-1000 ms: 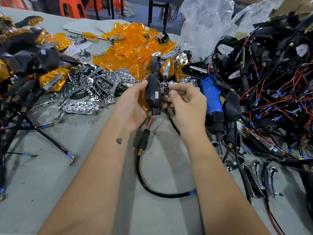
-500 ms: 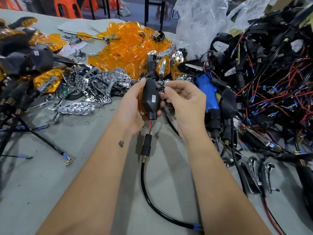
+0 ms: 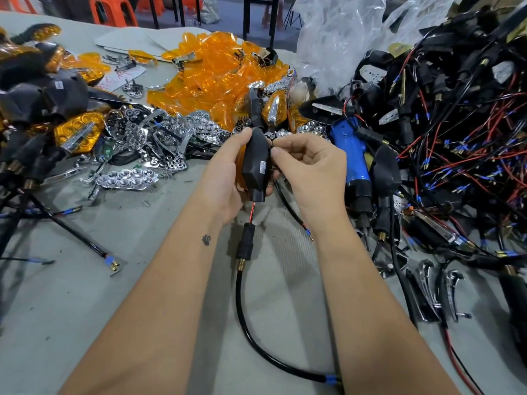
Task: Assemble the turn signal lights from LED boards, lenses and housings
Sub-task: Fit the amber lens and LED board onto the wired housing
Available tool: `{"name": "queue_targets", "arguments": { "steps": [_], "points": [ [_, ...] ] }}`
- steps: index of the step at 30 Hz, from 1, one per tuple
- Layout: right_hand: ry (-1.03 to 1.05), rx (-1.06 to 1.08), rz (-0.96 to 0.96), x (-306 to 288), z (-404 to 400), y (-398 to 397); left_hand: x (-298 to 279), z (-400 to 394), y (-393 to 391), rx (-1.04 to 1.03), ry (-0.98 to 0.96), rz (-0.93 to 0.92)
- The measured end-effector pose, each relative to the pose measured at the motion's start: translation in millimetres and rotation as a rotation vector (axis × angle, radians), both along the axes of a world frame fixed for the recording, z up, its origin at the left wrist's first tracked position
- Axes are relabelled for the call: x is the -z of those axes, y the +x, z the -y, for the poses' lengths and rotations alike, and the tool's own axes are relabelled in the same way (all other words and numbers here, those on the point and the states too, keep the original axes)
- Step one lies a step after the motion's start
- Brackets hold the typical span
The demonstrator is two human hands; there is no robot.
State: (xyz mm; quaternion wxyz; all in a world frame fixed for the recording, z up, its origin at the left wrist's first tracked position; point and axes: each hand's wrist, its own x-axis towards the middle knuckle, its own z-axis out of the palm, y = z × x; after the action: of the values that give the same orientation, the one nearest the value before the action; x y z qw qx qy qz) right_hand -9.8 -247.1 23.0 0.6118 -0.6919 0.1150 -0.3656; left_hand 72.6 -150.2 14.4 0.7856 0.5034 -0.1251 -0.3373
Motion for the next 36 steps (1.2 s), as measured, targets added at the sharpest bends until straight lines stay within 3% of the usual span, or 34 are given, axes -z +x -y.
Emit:
{"name": "queue_targets", "arguments": {
  "steps": [26,34,36],
  "points": [
    [0.074,-0.145,-0.055,1.9,5.8,-2.6,1.3,-2.3,1.5,0.018,-0.033,0.02],
    [0.09,-0.119,-0.044,-1.3,0.6,-2.5,0.6,-0.2,1.5,-0.005,-0.092,-0.109],
    [-0.017,0.029,-0.088,-3.7,3.0,-4.3,0.0,-1.1,2.6,-0.012,-0.121,-0.14]
  ]
}}
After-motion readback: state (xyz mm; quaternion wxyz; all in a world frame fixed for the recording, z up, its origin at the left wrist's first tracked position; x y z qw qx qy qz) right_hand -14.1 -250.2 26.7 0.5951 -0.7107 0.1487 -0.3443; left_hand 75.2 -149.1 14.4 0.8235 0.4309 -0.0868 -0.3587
